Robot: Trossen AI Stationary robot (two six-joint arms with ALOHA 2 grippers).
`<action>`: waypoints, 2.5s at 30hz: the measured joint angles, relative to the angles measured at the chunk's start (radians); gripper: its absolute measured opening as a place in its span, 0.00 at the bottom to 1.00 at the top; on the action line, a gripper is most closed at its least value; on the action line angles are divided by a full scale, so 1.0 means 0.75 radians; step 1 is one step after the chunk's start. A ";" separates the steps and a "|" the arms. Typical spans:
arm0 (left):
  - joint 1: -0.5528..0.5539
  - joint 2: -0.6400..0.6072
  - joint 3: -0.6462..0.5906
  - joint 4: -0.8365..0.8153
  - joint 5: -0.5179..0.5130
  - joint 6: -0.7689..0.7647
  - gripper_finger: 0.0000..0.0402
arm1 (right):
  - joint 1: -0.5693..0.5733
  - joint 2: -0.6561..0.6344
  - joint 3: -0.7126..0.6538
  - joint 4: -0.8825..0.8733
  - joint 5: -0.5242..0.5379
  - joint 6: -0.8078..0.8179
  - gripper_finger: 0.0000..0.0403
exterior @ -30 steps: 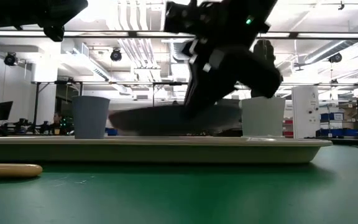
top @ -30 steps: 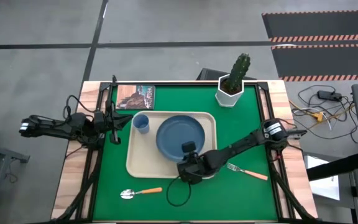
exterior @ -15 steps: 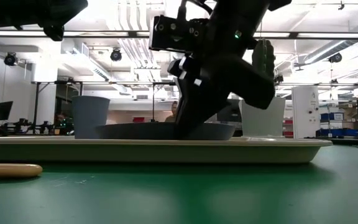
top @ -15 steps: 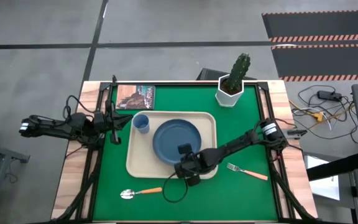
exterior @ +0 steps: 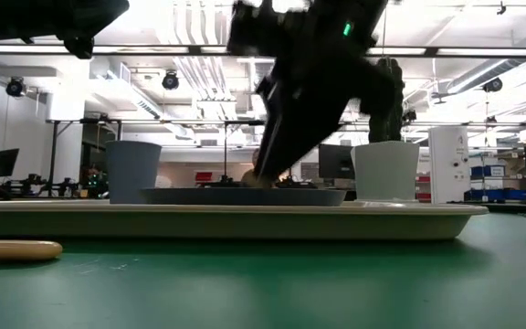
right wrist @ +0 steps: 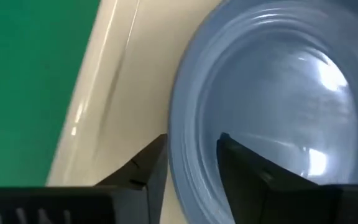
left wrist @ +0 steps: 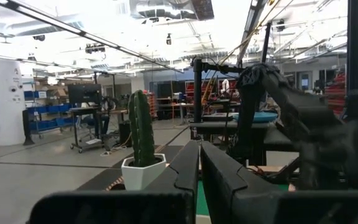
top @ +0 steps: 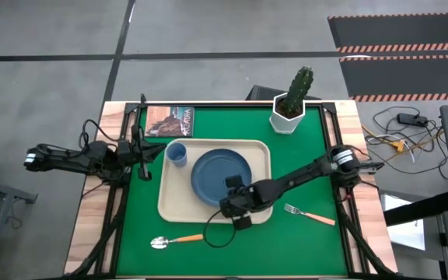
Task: Pick and place plate/cup/fork/spoon on tray
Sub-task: Put the blue plate on the white serving tray on the bottom left of the blue cup, then put the orange fork on the white serving tray on the left of the blue plate
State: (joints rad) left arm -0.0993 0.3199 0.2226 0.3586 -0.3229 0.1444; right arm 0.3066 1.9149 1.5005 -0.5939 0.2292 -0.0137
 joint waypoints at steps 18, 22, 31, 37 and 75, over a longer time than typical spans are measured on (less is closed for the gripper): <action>0.000 0.000 0.000 0.001 0.000 -0.003 0.00 | 0.280 -0.787 -0.770 -0.311 -0.234 1.198 0.41; 0.000 0.000 0.000 0.001 0.000 -0.002 0.00 | 0.420 -0.883 -0.924 -0.417 -0.436 1.476 0.40; 0.000 0.000 0.000 0.001 0.000 -0.002 0.00 | 0.528 -0.849 -1.053 -0.376 -0.383 1.551 0.37; 0.000 0.000 0.000 0.001 0.000 -0.002 0.00 | 0.528 -0.747 -1.100 -0.268 -0.341 1.510 0.36; 0.000 0.000 0.000 0.037 0.000 -0.002 0.00 | 0.318 -0.922 -0.752 -0.388 0.069 2.332 0.09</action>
State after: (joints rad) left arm -0.0994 0.3199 0.2226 0.3862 -0.3229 0.1432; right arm 0.5448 1.2233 0.9369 -0.8846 0.2812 1.7357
